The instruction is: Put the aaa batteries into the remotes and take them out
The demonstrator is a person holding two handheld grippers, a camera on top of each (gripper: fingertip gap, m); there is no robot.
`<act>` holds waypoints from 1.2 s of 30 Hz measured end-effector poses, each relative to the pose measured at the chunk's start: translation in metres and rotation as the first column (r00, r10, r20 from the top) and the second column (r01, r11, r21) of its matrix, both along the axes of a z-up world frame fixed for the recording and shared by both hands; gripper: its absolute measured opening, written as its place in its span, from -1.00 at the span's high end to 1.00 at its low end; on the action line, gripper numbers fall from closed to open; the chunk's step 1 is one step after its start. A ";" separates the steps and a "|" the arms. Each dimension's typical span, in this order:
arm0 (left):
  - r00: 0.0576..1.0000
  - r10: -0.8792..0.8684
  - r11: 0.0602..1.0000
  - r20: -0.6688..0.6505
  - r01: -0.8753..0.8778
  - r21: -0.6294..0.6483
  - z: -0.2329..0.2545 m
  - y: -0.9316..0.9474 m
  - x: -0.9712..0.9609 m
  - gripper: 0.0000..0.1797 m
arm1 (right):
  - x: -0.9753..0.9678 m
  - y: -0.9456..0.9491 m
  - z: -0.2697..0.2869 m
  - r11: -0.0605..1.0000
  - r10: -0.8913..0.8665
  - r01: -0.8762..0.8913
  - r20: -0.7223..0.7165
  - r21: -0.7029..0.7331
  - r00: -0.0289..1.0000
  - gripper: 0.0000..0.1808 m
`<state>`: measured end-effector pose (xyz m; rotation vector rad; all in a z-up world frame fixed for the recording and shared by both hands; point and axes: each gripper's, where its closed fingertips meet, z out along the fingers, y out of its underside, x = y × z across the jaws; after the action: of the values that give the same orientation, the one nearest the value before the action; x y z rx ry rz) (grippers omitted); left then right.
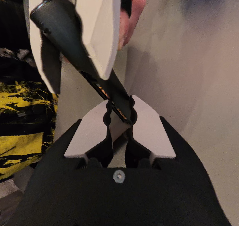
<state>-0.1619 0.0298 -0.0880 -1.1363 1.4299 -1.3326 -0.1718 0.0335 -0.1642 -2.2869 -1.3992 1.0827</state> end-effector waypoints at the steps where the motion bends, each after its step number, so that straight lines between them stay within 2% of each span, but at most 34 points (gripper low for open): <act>1: 1.000 0.006 1.000 0.001 -0.006 -0.010 0.000 0.002 0.000 0.40 | -0.001 0.001 -0.001 0.999 -0.014 0.013 -0.047 -0.030 0.999 0.68; 3: 1.000 0.010 1.000 -0.010 -0.010 -0.008 -0.003 0.006 -0.005 0.40 | -0.003 0.003 -0.002 0.998 -0.051 0.047 -0.124 -0.034 0.991 0.68; 5: 1.000 0.014 1.000 -0.008 -0.014 -0.022 -0.004 0.009 -0.005 0.40 | 0.000 0.004 -0.008 0.992 -0.081 0.062 -0.163 -0.114 0.983 0.68; 8: 1.000 0.002 1.000 0.015 -0.002 -0.001 0.001 0.005 -0.005 0.40 | -0.001 0.005 -0.004 0.996 -0.091 0.092 -0.137 0.000 0.986 0.69; 9: 1.000 -0.004 1.000 0.011 0.004 0.017 0.003 0.003 -0.004 0.39 | -0.001 0.004 -0.003 0.996 -0.089 0.092 -0.169 0.011 0.982 0.69; 10: 1.000 -0.004 1.000 0.011 0.003 0.017 0.003 0.002 -0.003 0.39 | 0.000 0.004 -0.003 0.992 -0.129 0.123 -0.221 -0.040 0.967 0.68; 12: 1.000 0.002 1.000 0.002 -0.002 0.004 0.002 0.007 -0.004 0.39 | 0.000 0.006 -0.004 0.982 -0.191 0.188 -0.270 -0.037 0.944 0.68; 16: 1.000 0.017 1.000 0.010 -0.017 -0.021 0.002 0.010 -0.005 0.39 | -0.002 0.009 -0.003 0.990 -0.137 0.138 -0.382 -0.023 0.914 0.69; 17: 1.000 0.027 0.999 0.007 -0.027 -0.019 0.001 0.011 -0.006 0.38 | -0.003 0.009 -0.004 0.989 -0.148 0.134 -0.411 -0.061 0.900 0.68; 18: 1.000 0.029 0.999 0.011 -0.029 -0.040 0.000 0.015 -0.007 0.38 | -0.003 0.011 -0.005 0.988 -0.156 0.133 -0.408 -0.085 0.900 0.68; 23: 0.999 -0.005 0.996 0.045 0.009 -0.085 -0.001 0.015 -0.007 0.39 | 0.006 0.010 -0.001 0.983 -0.172 0.183 -0.351 0.000 0.920 0.67; 25: 0.999 -0.016 0.996 0.050 0.020 -0.090 -0.001 0.012 -0.006 0.39 | 0.037 -0.011 0.034 0.970 -0.195 0.234 -0.368 0.065 0.909 0.73; 26: 0.999 -0.010 0.996 0.051 0.014 -0.088 -0.002 0.012 -0.005 0.39 | 0.070 -0.023 0.052 0.935 -0.259 0.324 -0.351 0.141 0.900 0.68; 27: 0.998 -0.009 0.995 0.057 0.015 -0.098 -0.002 0.013 -0.005 0.39 | 0.115 -0.046 0.062 0.895 -0.317 0.382 -0.274 0.232 0.908 0.65; 28: 0.998 -0.018 0.994 0.057 0.023 -0.106 -0.003 0.011 -0.005 0.39 | 0.177 -0.068 0.071 0.798 -0.448 0.487 -0.189 0.355 0.874 0.53; 29: 0.998 -0.024 0.995 0.050 0.029 -0.100 -0.004 0.010 -0.005 0.39 | 0.262 -0.096 0.079 0.640 -0.638 0.601 -0.105 0.479 0.763 0.44; 30: 0.998 -0.025 0.995 0.052 0.030 -0.097 -0.002 0.008 -0.004 0.39 | 0.350 -0.139 0.088 0.469 -0.797 0.705 -0.089 0.532 0.598 0.42; 31: 0.998 -0.031 0.994 0.059 0.037 -0.103 0.000 0.006 -0.002 0.39 | 0.407 -0.189 0.091 0.378 -0.861 0.808 -0.149 0.452 0.487 0.51; 32: 0.998 -0.038 0.993 0.058 0.044 -0.109 0.000 0.004 0.000 0.39 | 0.440 -0.238 0.088 0.340 -0.887 0.875 -0.191 0.346 0.420 0.67; 33: 0.998 -0.034 0.993 0.058 0.040 -0.110 0.001 0.003 0.003 0.39 | 0.461 -0.281 0.084 0.284 -0.908 0.903 -0.212 0.323 0.361 0.73; 36: 0.996 -0.012 0.992 0.088 0.023 -0.121 0.008 -0.001 0.012 0.40 | 0.486 -0.381 0.070 0.116 -0.957 0.907 -0.200 0.404 0.211 0.76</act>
<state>-0.1501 0.0288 -0.0804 -1.1321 1.3137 -1.4805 0.3140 -0.3471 -0.0938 -2.1447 0.1047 0.1161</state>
